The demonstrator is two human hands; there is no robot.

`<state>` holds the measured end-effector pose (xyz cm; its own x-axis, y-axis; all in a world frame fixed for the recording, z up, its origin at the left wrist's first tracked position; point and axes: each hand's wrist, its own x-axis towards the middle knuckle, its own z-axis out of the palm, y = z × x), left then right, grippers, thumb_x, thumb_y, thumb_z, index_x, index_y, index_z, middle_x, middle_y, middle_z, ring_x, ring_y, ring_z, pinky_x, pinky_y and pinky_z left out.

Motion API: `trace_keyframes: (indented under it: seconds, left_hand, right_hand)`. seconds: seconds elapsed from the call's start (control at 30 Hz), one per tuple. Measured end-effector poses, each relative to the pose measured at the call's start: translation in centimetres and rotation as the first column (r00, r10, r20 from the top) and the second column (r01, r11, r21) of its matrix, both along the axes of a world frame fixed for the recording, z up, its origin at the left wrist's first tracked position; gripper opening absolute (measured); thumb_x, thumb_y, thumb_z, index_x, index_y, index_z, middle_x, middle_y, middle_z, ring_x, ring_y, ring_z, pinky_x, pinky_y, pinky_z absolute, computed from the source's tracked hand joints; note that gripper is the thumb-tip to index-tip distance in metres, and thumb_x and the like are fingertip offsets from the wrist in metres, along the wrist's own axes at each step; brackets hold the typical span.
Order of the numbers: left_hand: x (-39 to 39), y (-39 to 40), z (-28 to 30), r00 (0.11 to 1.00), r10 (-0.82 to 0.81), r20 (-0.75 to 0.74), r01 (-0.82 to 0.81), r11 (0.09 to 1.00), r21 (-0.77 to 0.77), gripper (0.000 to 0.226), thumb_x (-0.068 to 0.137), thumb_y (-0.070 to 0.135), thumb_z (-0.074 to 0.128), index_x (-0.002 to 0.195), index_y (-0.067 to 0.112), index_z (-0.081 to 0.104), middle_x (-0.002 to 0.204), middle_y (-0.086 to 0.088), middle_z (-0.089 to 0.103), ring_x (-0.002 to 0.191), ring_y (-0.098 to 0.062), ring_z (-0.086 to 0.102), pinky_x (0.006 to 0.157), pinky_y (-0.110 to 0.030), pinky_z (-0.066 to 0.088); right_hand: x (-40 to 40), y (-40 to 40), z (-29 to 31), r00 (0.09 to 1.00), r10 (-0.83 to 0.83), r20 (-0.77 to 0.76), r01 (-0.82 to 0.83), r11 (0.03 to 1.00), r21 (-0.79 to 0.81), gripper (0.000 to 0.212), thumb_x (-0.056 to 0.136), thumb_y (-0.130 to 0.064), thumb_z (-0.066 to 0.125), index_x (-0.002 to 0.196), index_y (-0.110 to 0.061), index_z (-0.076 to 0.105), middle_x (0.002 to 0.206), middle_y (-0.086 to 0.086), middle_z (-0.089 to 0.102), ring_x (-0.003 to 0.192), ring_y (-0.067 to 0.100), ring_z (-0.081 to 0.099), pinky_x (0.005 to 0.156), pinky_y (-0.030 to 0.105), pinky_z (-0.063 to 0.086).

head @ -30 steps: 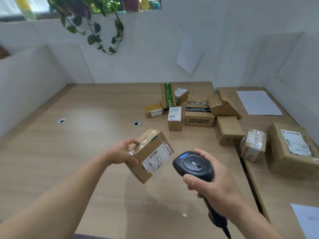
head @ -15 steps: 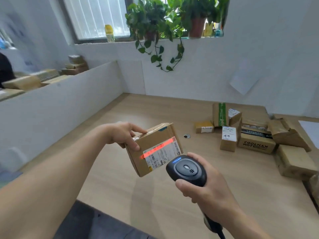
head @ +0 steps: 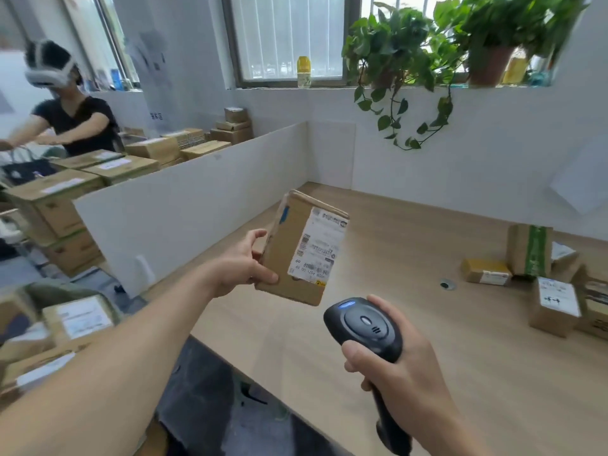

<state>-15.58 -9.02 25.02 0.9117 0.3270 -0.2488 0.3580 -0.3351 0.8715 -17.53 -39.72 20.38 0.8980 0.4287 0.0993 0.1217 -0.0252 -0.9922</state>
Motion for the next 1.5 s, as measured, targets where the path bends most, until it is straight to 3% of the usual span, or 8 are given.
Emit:
trace_keyframes:
  seconds: [0.2, 0.47, 0.73, 0.83, 1.0, 1.17, 1.37, 1.5]
  left_hand:
    - [-4.0, 2.6, -2.5, 0.98, 0.169, 0.102, -0.154, 0.978, -0.139, 0.109, 0.075, -0.01, 0.08, 0.156, 0.032, 0.019, 0.124, -0.012, 0.056, 0.108, -0.025, 0.064, 0.089, -0.037, 0.06]
    - [-7.1, 5.4, -3.6, 0.929, 0.342, 0.14, -0.316, 0.932, -0.179, 0.109, 0.073, -0.007, 0.083, 0.155, 0.03, 0.02, 0.12, -0.009, 0.053, 0.106, -0.022, 0.061, 0.076, -0.03, 0.059]
    - [-8.1, 6.8, -2.7, 0.874, 0.464, 0.145, -0.429, 0.876, -0.219, 0.136, 0.036, 0.02, 0.093, 0.152, 0.039, 0.023, 0.126, -0.016, 0.055, 0.113, -0.034, 0.064, 0.095, -0.05, 0.057]
    - [-8.4, 6.8, -2.1, 0.871, 0.466, 0.152, -0.432, 0.876, -0.213, 0.126, 0.046, 0.009, 0.091, 0.148, 0.043, 0.026, 0.123, -0.016, 0.057, 0.112, -0.034, 0.066, 0.093, -0.048, 0.058]
    - [-9.8, 7.2, -1.9, 0.84, 0.52, 0.157, -0.496, 0.852, -0.167, 0.119, 0.068, -0.009, 0.085, 0.156, 0.039, 0.021, 0.119, -0.015, 0.059, 0.108, -0.032, 0.067, 0.089, -0.044, 0.059]
    - [-11.7, 8.2, -2.2, 0.804, 0.566, 0.182, -0.542, 0.824, -0.166, 0.12, 0.065, -0.006, 0.086, 0.156, 0.039, 0.022, 0.118, -0.013, 0.056, 0.106, -0.028, 0.065, 0.088, -0.044, 0.06]
    - [-13.9, 11.5, -2.7, 0.789, 0.58, 0.2, -0.559, 0.814, -0.157, 0.11, 0.075, -0.013, 0.078, 0.153, 0.041, 0.024, 0.123, -0.016, 0.056, 0.107, -0.029, 0.066, 0.08, -0.039, 0.06]
    - [-16.3, 15.8, -2.2, 0.798, 0.575, 0.178, -0.555, 0.818, -0.153, 0.107, 0.073, -0.01, 0.081, 0.152, 0.04, 0.027, 0.126, -0.017, 0.054, 0.113, -0.032, 0.063, 0.09, -0.044, 0.059]
  right_hand:
    - [-0.5, 5.2, 1.0, 0.999, 0.039, -0.035, -0.036, 0.997, 0.073, 0.083, 0.044, -0.048, 0.081, 0.124, -0.037, 0.059, 0.1, 0.002, 0.077, 0.078, 0.021, 0.075, 0.054, 0.024, 0.054]
    - [0.3, 9.3, 1.0, 0.987, 0.156, -0.043, -0.151, 0.983, 0.106, 0.079, 0.047, -0.049, 0.081, 0.123, -0.038, 0.059, 0.1, 0.002, 0.075, 0.078, 0.023, 0.074, 0.056, 0.022, 0.053]
    - [2.5, 11.1, 1.7, 0.957, 0.285, -0.055, -0.277, 0.953, 0.126, 0.059, 0.058, -0.032, 0.082, 0.111, -0.045, 0.061, 0.093, -0.001, 0.076, 0.069, 0.021, 0.073, 0.051, 0.025, 0.052]
    - [3.6, 11.3, 1.8, 0.941, 0.334, -0.048, -0.325, 0.936, 0.136, 0.07, 0.049, -0.045, 0.083, 0.116, -0.048, 0.06, 0.102, -0.008, 0.076, 0.082, 0.023, 0.075, 0.054, 0.025, 0.054]
    - [4.2, 12.1, 1.5, 0.909, 0.413, -0.055, -0.402, 0.905, 0.141, 0.063, 0.06, -0.03, 0.082, 0.116, -0.047, 0.06, 0.101, -0.009, 0.076, 0.083, 0.025, 0.075, 0.054, 0.026, 0.055]
    - [3.3, 14.0, 1.4, 0.882, 0.466, -0.062, -0.454, 0.878, 0.151, 0.059, 0.07, -0.016, 0.088, 0.116, -0.042, 0.061, 0.098, -0.01, 0.077, 0.076, 0.018, 0.074, 0.056, 0.021, 0.053]
    - [2.5, 17.5, 1.1, 0.876, 0.479, -0.053, -0.467, 0.871, 0.154, 0.064, 0.06, -0.028, 0.081, 0.118, -0.043, 0.06, 0.102, -0.008, 0.077, 0.085, 0.021, 0.076, 0.066, 0.03, 0.054]
    - [1.2, 20.7, 0.6, 0.866, 0.499, -0.031, -0.492, 0.861, 0.128, 0.067, 0.073, -0.009, 0.09, 0.122, -0.043, 0.06, 0.107, -0.006, 0.077, 0.088, 0.024, 0.077, 0.062, 0.029, 0.057]
